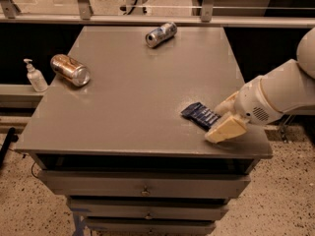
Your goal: Pick rxbar blueberry
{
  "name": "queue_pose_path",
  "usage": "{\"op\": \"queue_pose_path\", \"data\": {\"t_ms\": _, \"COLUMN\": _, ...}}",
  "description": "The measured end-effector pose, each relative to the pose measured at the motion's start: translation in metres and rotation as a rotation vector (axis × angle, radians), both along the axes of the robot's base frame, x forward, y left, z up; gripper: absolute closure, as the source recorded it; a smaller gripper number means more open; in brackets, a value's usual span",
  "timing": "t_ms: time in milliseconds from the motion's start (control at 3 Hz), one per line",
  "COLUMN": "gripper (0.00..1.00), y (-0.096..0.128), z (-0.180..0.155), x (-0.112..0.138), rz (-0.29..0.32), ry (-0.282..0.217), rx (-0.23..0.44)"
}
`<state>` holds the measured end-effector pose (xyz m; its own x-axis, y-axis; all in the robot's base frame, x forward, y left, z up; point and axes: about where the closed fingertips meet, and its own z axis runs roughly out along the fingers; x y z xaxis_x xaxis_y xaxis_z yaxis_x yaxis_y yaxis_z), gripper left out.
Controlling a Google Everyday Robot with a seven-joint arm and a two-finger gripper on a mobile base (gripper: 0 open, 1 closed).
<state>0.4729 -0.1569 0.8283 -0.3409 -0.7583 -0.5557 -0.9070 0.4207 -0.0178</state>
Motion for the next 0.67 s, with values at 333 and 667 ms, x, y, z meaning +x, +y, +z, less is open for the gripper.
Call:
{"op": "queue_pose_path", "data": {"t_ms": 333, "gripper": 0.62, "y": 0.0087, "z": -0.0071, "x": -0.0010, "rz": -0.005, "ry": 0.006, "rx": 0.037}}
{"op": "queue_pose_path", "data": {"t_ms": 667, "gripper": 0.85, "y": 0.0091, "z": -0.0042, "x": -0.0010, "rz": -0.005, "ry": 0.006, "rx": 0.039}}
